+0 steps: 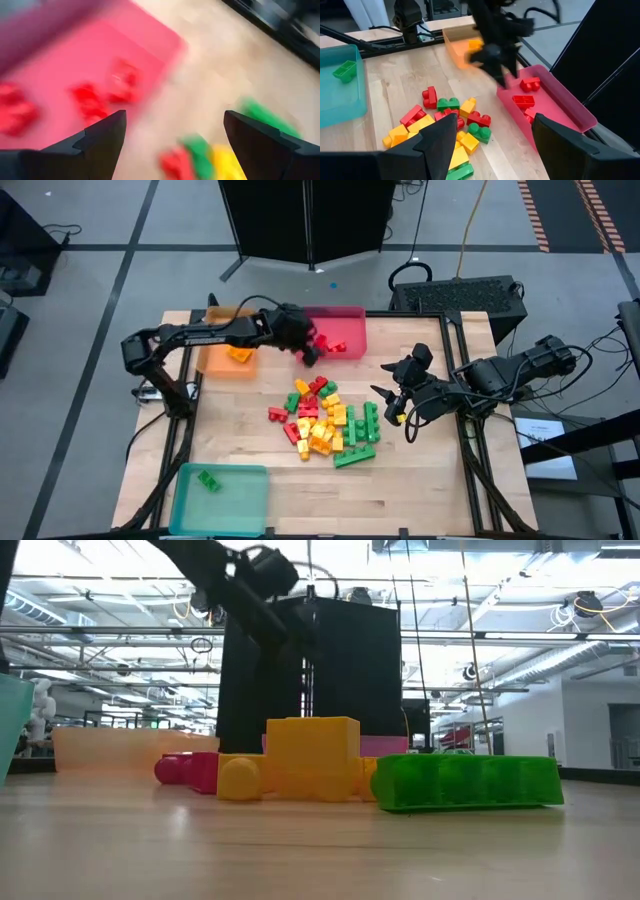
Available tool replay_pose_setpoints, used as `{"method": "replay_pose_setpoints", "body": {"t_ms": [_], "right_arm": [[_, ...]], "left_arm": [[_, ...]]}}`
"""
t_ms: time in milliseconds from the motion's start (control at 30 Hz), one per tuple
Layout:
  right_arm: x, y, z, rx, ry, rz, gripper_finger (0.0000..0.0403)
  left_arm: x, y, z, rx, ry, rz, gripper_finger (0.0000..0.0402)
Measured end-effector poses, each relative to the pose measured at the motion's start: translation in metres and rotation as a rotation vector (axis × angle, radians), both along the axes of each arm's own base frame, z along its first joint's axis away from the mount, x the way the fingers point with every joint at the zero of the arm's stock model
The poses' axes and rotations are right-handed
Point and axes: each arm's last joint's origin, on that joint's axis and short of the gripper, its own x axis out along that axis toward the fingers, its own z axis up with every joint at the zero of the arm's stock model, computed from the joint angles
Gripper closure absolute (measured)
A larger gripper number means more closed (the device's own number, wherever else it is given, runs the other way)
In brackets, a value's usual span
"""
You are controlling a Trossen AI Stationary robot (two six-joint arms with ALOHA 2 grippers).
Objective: Sort blocks
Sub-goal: Put the red game piece into the red bin
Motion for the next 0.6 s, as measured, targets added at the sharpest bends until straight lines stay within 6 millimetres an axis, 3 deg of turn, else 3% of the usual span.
{"method": "replay_pose_setpoints", "body": {"t_ms": [133,300,467,600], "right_arm": [[0.000,0.000,0.000,0.002,0.001,0.002,0.0154],[0.000,0.000,0.000,0.003,-0.001,0.003,0.0154],[0.000,0.000,0.001,0.009,-0.009,0.000,0.0154],[0.000,0.000,0.001,0.018,-0.014,-0.006,0.0154]], "left_arm": [[-0.018,-0.042,0.014,0.054,0.132,-0.230,0.0064],[-0.042,-0.088,0.012,0.150,0.267,-0.405,0.0064],[-0.066,-0.120,-0.009,0.150,0.313,-0.479,0.0063],[-0.080,-0.132,-0.027,0.165,0.297,-0.466,0.0063]]}}
